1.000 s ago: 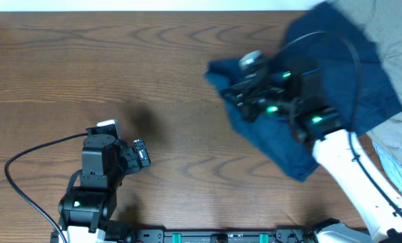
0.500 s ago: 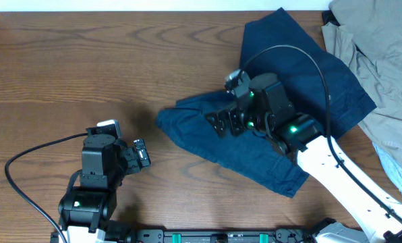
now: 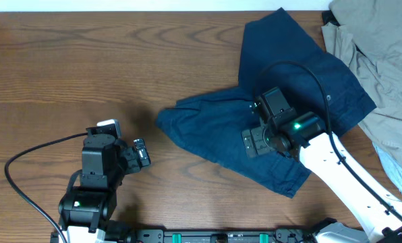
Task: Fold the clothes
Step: 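Grasp the navy shorts with the right gripper and drag them leftward onto the table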
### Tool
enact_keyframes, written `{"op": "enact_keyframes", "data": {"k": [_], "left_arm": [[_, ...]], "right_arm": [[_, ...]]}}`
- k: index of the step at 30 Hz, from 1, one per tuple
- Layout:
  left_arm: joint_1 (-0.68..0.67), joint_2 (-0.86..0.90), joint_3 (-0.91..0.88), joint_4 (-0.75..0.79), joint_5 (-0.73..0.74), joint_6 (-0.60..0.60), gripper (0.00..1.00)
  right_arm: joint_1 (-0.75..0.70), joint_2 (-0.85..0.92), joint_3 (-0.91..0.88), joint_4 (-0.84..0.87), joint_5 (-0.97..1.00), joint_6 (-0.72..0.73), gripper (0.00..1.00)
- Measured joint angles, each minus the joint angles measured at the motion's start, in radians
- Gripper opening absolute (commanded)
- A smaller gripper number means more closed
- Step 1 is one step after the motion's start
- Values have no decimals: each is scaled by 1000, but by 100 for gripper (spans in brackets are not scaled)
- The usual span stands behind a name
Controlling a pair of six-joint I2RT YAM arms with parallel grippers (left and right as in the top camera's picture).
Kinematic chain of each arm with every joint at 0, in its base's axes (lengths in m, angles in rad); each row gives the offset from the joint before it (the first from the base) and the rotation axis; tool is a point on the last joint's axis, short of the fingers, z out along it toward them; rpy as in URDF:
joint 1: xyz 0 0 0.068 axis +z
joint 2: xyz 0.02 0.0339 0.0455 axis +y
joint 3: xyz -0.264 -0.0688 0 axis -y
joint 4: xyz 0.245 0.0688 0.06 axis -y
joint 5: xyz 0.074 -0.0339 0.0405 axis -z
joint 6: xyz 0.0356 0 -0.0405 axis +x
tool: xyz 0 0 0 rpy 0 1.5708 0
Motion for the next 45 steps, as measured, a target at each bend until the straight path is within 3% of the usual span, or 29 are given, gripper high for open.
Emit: {"op": "enact_keyframes", "data": {"k": [11,19,22,25,26,27,37,42,43,44,45], "left_arm": [[0,0,0,2,0,0,98],[0,0,0,2,0,0,98],[0,0,0,2,0,0,98],[0,0,0,2,0,0,98],[0,0,0,2,0,0,98],[0,0,0,2,0,0,98],[0,0,0,2,0,0,98],[0,0,0,3,0,0,98],[0,0,0,2,0,0,98],[0,0,0,2,0,0,98],[0,0,0,2,0,0,98]], "right_arm": [[16,81,-50,-50,-182,-45,99],[80,154,-151,75,-241,-76,95],[101,167,-164,110,-249,-86,74],[125,192,-165,125,-254,-85,19],[134,204,-165,126,-256,-85,6],[146,218,-166,126,-255,-85,1],[212,261,-152,324,-311,-85,1],[212,266,-55,607,-371,-64,1],[212,267,-34,662,-376,-52,5],[212,267,-15,723,-380,-39,21],[212,267,6,771,-388,-22,50]]}}
